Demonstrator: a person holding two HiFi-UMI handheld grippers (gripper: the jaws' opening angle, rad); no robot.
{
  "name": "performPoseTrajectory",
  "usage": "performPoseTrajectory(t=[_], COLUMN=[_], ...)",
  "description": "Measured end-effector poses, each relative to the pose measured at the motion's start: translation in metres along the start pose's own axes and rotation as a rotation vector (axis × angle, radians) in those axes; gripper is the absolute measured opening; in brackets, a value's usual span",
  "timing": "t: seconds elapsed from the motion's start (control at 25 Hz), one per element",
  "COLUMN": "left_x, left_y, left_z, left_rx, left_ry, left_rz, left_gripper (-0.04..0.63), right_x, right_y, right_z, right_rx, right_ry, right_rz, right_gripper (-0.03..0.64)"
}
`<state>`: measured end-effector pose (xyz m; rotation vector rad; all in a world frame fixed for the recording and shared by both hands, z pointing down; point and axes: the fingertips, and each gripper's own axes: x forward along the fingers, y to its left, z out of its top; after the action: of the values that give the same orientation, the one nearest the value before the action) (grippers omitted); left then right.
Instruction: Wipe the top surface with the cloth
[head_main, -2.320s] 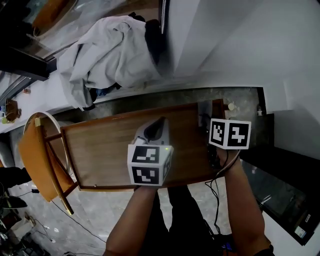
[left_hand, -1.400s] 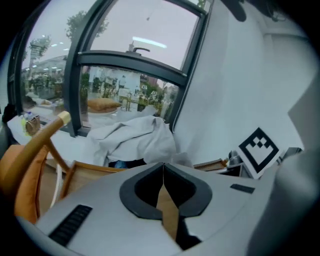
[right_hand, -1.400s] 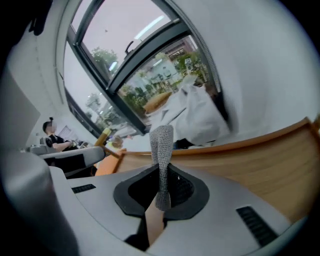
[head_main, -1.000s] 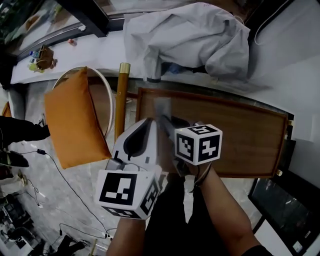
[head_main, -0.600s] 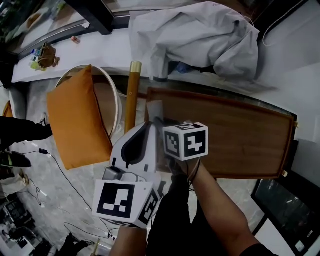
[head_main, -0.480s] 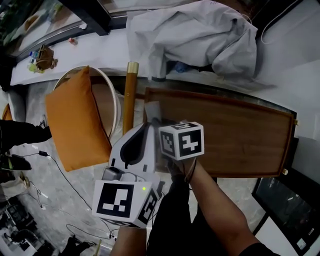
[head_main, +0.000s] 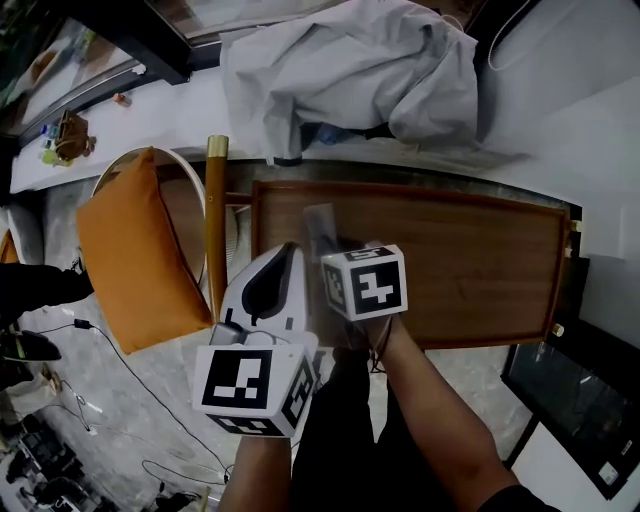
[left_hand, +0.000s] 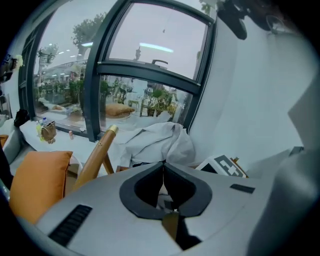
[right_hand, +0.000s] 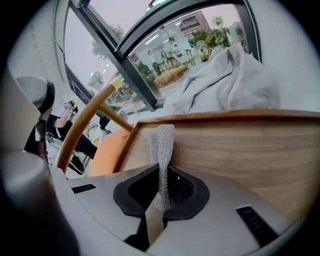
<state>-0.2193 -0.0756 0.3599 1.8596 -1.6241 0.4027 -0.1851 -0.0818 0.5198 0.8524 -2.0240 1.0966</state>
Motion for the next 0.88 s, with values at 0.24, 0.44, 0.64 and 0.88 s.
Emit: performPoseTrajectory(t=[0.24,0.44,0.64,0.88], left_x=[0.030,0.052,0.073,0.095], left_y=[-0.039,-0.087,-0.140,-0.200], left_z=[-0.021,-0.036,-0.051,-0.063], left_rx=[0.017,0.029,0.054,0.084], left_ry=[0.056,0.094,0.128,0.165], left_rz=[-0.031,-0.077,-0.124,-0.181], left_gripper=[0.012,0.012,0.012,0.012], right_x=[-0.043,-0.082,-0.120,-0.159], right_y=[-0.067,-0.123,-0.180,-0.239], right_z=[-0.006,-0.017,-0.025,-0.031], right_rx=[0.055,0.108,0.150,0.186], right_ry=[-0.020,-0.032,-0.053,-0.073], right_rz=[-0.070,-0.121,-0.173,-0.218], right_gripper=[0.037,0.037,0.037,0.037])
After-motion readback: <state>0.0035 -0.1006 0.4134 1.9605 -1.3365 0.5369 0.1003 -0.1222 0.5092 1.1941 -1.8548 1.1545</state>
